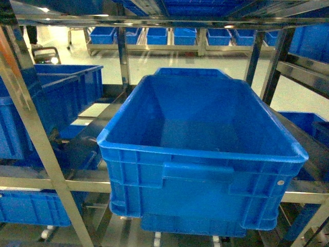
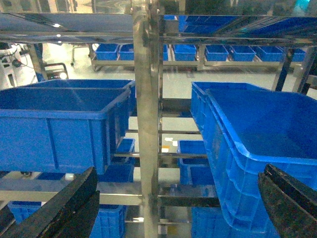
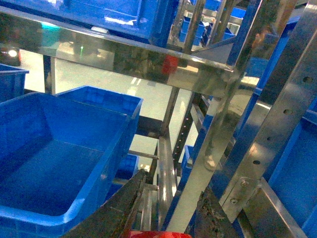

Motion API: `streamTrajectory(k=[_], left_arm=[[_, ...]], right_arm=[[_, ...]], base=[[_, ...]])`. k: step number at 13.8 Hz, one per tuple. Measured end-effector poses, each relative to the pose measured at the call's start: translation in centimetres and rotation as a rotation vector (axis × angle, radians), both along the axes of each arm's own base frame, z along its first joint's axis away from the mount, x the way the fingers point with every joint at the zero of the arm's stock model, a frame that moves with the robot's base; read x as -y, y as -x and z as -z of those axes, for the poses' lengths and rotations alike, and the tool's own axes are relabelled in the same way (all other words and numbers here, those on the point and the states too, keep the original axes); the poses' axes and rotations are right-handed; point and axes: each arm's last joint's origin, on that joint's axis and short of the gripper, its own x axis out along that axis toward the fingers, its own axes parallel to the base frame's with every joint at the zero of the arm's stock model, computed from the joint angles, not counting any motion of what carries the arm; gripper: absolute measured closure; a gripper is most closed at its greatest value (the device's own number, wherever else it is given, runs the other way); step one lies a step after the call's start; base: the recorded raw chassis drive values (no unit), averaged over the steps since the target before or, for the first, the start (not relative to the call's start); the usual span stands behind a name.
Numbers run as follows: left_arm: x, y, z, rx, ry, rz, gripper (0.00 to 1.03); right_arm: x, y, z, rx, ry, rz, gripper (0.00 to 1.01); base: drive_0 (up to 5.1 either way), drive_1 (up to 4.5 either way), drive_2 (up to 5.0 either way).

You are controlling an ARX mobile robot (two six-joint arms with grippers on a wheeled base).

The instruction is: Pick red block from blue box to shelf

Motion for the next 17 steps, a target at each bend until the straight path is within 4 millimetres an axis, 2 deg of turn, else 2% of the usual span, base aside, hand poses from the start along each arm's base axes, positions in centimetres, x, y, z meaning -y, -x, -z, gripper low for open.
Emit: streamTrajectory(k=[1,2,3,5,8,9,12,14,17], left_arm=[[0.0,0.0,0.0,0.000,0.000,0.000,0.05],[0.0,0.0,0.0,-0.001,0.000,0.000,0.05],[0.0,0.0,0.0,0.000,0.000,0.000,0.05],[0.0,0.0,0.0,0.000,0.000,0.000,0.05],[0.0,0.0,0.0,0.000,0.000,0.000,0.05],[0.0,0.0,0.0,0.000,0.000,0.000,0.05],[0.0,0.0,0.0,0.000,0.000,0.000,0.05],[0.0,0.0,0.0,0.000,0.000,0.000,0.05],[0.0,0.0,0.0,0.000,0.000,0.000,0.05]], right_arm=[[0.0,0.0,0.2,-0.049,-0.012,-0.014,0.74],[0.0,-0.1,0.0,-0.204,-0.046,-0.072,0.74],[0.0,0.0,0.3,-0.270,-0.065,-0.071,0.74],[-0.5,-0.4,0.7,-0.292,-0.095,-0.095,0.74],[-2.7,-3.6,0.9,-0.307,-0.121,-0.200,0.74],[-3.8,-5.5,0.4,-0.287,-0.116,-0.242,0.74],[-5.5,-9.3,-0.1,-0.306,-0.121,-0.314,0.74],[-6.3,-11.4,0.9,-0.370,-0.135,-0.348,0.74],[-8.5,-14.6,3.5,-0.458,-0.159,-0.419,0.74]], base=[[0.0,0.00,0.0],[0.0,0.00,0.0],[0.0,0.00,0.0],[0.0,0.00,0.0],[0.0,0.00,0.0],[0.0,0.00,0.0],[0.0,0.00,0.0],[0.0,0.00,0.0],[0.0,0.00,0.0]])
